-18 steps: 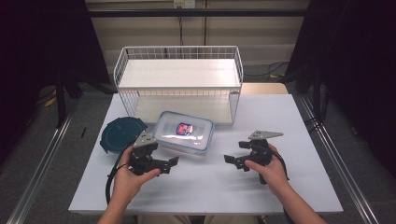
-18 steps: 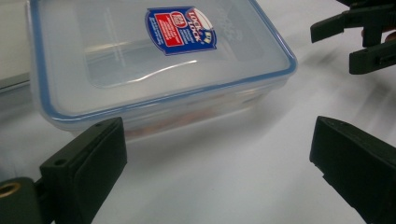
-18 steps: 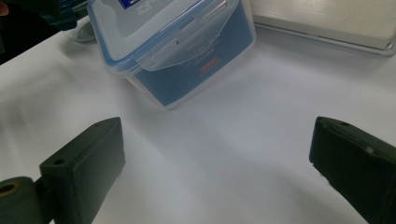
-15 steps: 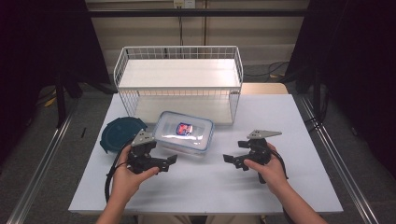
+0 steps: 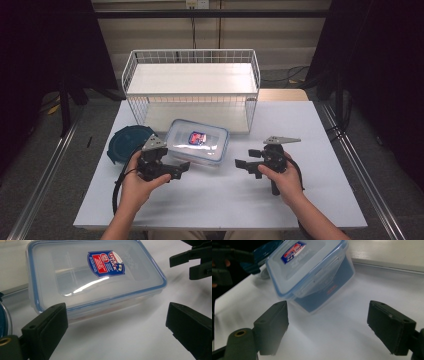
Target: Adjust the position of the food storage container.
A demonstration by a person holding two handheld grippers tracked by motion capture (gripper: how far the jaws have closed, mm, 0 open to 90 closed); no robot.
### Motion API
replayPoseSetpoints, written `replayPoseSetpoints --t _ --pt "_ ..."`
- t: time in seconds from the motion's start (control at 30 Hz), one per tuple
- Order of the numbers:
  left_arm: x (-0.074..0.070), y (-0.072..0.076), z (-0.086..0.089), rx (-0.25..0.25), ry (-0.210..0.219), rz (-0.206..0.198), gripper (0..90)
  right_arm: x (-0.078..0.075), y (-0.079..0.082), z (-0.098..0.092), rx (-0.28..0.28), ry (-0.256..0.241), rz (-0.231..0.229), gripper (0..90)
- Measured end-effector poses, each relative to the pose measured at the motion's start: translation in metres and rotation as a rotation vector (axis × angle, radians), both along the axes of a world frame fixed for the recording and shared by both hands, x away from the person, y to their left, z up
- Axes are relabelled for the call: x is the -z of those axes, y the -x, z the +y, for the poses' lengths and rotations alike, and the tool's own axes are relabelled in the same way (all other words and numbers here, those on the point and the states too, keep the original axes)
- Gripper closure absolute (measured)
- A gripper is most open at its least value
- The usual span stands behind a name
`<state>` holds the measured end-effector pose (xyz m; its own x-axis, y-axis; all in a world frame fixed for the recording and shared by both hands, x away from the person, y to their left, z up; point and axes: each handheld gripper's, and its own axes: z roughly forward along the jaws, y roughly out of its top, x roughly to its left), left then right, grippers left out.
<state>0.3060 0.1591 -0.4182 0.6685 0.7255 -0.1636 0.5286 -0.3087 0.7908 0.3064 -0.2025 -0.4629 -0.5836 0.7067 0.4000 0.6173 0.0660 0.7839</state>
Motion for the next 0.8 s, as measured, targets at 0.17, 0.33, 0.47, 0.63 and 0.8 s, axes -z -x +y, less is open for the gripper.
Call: replayPoseSetpoints --t 0.17,0.33,0.47,0.63,0.8 --pt "0.000 -0.004 0.003 0.001 -0.011 0.004 4.4 0.001 -0.008 0.011 0.009 -0.057 0.043 19.9" --pt "0.000 -0.006 0.004 -0.011 -0.012 -0.002 4.6 0.002 -0.016 0.024 0.023 -0.079 0.082 22.0" --pt "0.000 -0.008 0.004 -0.013 -0.022 -0.003 4.6 0.001 -0.021 0.030 0.038 -0.091 0.090 23.4" --pt "0.000 -0.009 0.004 -0.014 -0.016 -0.006 4.9 0.001 -0.031 0.037 0.074 -0.115 0.091 26.2" --pt "-0.001 -0.010 0.005 -0.018 -0.019 -0.008 4.9 0.002 -0.039 0.042 0.093 -0.141 0.094 28.7"
